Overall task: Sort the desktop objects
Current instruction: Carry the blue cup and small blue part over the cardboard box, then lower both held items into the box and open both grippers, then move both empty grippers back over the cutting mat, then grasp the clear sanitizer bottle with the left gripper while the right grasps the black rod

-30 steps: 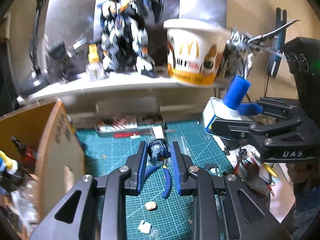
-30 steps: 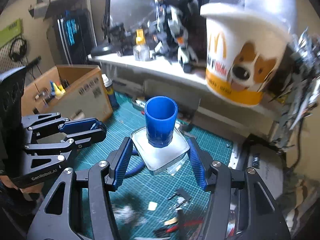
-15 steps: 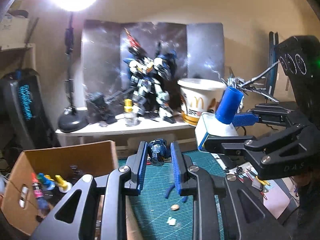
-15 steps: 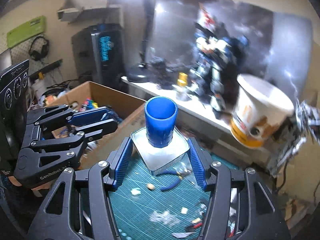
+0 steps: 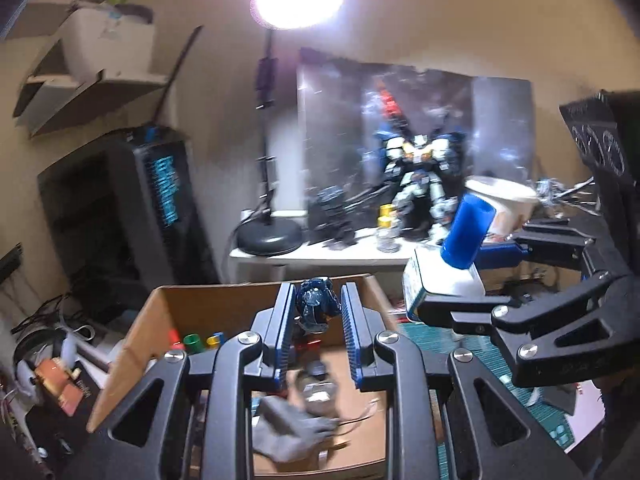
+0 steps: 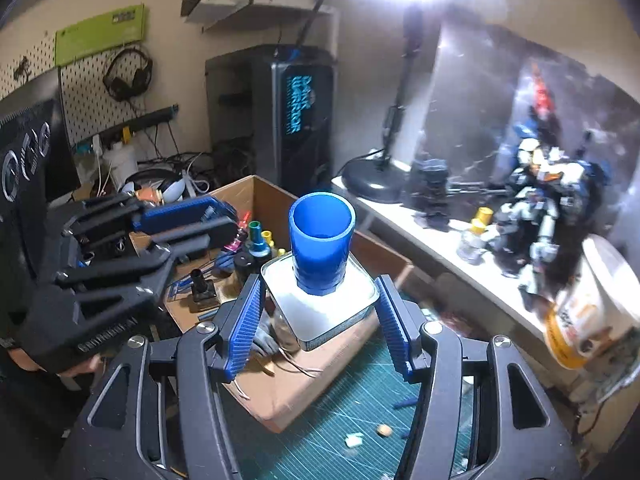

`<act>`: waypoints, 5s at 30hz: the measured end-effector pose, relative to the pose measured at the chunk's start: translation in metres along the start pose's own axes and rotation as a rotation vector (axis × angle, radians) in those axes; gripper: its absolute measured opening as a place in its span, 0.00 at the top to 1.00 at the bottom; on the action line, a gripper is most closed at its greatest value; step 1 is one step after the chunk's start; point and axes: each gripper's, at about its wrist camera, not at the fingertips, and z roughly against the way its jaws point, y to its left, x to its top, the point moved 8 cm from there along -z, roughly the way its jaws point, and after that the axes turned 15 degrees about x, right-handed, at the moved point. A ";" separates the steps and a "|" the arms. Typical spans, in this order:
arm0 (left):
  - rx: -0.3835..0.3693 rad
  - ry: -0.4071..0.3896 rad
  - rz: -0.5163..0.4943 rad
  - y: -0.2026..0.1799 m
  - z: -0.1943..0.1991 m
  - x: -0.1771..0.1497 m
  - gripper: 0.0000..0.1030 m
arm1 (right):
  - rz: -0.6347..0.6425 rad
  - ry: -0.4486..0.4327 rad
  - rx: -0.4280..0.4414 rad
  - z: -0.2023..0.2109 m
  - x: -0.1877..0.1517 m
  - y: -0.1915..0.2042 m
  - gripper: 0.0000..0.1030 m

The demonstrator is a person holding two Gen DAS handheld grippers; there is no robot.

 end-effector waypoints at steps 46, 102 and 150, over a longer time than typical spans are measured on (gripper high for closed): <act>0.026 1.124 -0.463 0.092 -0.160 -0.195 0.77 | -0.418 0.732 -0.316 -0.214 -0.053 -0.105 0.55; -0.435 -0.102 -0.062 -0.192 0.051 -0.125 0.16 | -0.599 -0.041 -0.561 0.201 -0.297 -0.157 0.32; -0.311 0.449 -0.131 -0.362 -0.228 -0.133 0.21 | -0.457 0.204 -0.162 0.103 -0.335 -0.198 0.91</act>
